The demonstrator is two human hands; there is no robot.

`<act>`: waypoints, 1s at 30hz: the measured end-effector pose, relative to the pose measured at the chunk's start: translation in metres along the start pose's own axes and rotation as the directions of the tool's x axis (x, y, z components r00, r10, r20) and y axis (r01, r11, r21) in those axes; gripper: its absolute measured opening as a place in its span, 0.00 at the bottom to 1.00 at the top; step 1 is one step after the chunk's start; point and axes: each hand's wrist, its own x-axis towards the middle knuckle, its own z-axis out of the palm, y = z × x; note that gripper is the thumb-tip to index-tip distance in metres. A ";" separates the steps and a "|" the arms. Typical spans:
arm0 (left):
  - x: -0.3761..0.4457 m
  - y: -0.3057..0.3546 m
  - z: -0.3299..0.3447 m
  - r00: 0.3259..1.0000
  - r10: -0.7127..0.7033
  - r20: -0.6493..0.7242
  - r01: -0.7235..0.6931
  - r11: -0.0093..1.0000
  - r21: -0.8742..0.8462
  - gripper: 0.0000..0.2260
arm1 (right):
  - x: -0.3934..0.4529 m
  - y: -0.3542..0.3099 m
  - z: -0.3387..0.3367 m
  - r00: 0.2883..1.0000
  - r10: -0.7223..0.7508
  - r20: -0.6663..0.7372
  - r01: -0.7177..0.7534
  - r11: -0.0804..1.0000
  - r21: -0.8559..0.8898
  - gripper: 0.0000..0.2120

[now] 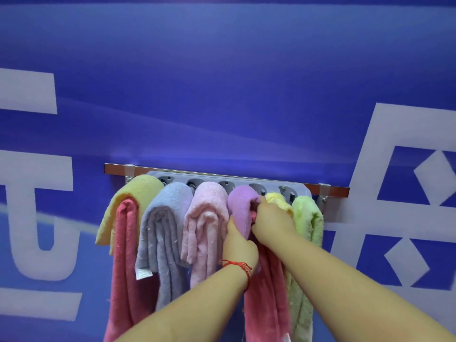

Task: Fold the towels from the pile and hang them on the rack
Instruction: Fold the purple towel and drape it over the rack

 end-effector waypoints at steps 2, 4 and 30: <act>0.014 -0.010 -0.001 0.990 -0.021 -0.140 0.043 0.987 0.154 0.28 | -0.006 -0.001 -0.001 1.000 -0.018 0.003 0.018 1.000 0.023 0.22; 0.008 -0.008 -0.009 0.989 0.061 -0.138 -0.012 0.943 0.332 0.26 | -0.013 0.000 0.000 0.998 -0.053 -0.027 0.054 0.996 0.067 0.21; -0.001 0.096 -0.073 0.888 0.389 0.244 -0.356 0.249 0.901 0.13 | 0.010 0.001 -0.027 0.971 -0.164 -0.171 0.154 0.986 -0.070 0.15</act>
